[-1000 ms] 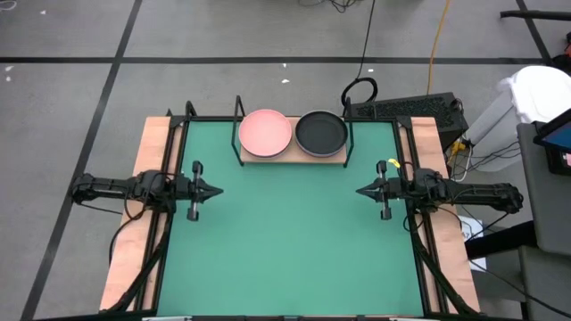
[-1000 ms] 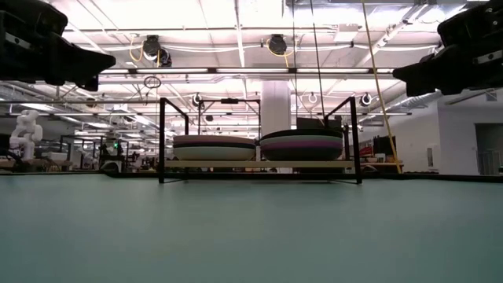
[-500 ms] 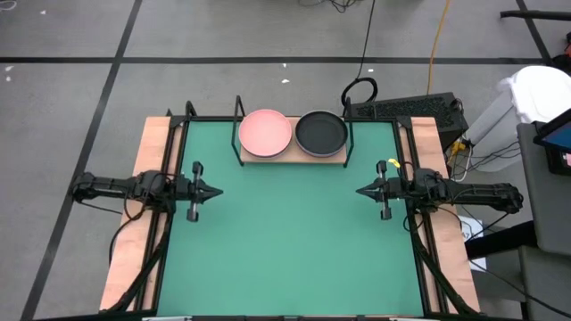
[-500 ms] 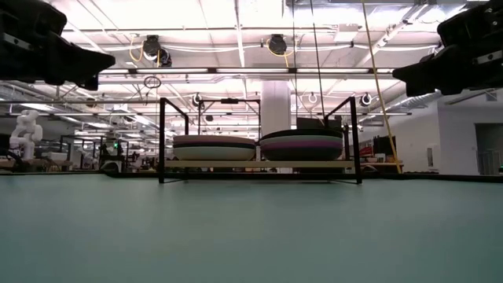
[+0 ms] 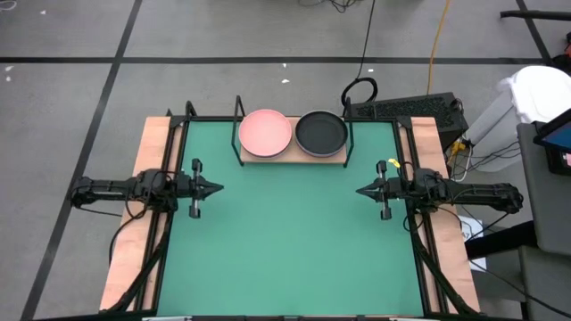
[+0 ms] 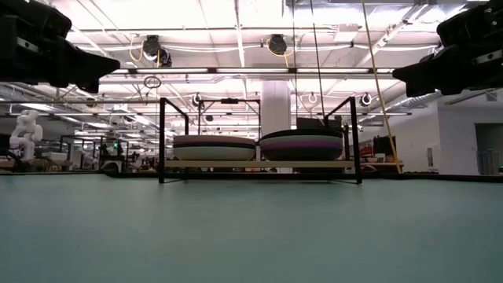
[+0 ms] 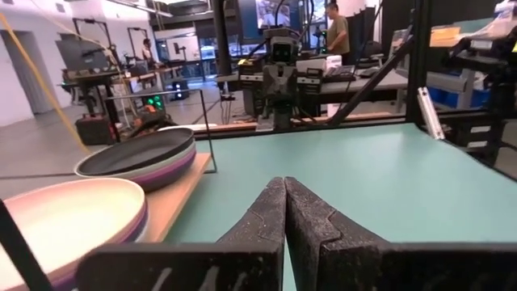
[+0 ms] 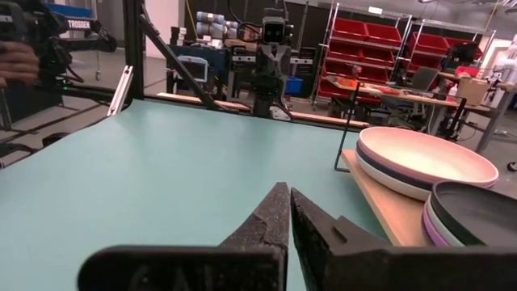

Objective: Place and stack plates onto a shelf
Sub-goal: Return to Home Position

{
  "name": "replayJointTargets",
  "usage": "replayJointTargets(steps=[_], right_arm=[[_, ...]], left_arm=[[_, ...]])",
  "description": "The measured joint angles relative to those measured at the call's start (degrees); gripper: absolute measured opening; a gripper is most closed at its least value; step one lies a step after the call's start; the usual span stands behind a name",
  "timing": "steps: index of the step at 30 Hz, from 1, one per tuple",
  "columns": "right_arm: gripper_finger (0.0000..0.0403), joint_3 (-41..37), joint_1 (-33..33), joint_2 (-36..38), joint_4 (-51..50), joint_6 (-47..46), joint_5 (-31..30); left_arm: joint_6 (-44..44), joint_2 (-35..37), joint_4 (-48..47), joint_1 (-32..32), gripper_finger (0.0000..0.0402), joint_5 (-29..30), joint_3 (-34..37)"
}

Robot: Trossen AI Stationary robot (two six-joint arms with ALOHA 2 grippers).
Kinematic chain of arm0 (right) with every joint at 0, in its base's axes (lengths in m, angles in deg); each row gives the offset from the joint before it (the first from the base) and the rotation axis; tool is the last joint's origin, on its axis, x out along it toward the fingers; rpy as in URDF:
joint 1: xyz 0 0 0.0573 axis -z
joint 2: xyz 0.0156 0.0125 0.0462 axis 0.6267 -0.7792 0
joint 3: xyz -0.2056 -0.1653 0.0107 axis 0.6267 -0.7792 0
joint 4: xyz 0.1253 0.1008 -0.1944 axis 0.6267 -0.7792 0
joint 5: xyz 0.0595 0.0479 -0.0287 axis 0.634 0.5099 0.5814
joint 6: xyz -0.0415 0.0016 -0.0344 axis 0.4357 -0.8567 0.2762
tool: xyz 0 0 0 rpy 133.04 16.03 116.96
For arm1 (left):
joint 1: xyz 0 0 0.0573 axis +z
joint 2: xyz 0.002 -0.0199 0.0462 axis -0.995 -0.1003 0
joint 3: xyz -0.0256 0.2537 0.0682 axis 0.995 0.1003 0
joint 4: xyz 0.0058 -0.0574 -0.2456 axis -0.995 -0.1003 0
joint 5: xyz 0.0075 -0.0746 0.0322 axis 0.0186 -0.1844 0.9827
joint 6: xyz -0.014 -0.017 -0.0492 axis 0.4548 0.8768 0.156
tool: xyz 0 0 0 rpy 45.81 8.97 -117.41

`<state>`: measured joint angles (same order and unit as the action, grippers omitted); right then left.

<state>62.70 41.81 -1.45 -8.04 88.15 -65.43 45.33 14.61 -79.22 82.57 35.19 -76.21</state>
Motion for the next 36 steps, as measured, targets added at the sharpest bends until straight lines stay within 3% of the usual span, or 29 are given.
replayJointTargets(steps=[14, 20, 36], right_arm=[[0.0, -0.01, -2.23, 0.02, 0.28, -5.51, 1.52], [0.0, 0.01, -5.79, 0.0, -0.66, -3.59, -4.36], [0.0, 0.01, -6.12, 0.01, -0.3, -2.51, -4.52]], left_arm=[[0.61, 0.0, 1.0, 0.0, 0.0003, -0.32, 0.09], [0.59, 0.0, 1.71, 0.0, 0.0003, -0.32, 0.13], [0.59, 0.0, 2.08, 0.0, 0.0003, -0.35, 0.13]])
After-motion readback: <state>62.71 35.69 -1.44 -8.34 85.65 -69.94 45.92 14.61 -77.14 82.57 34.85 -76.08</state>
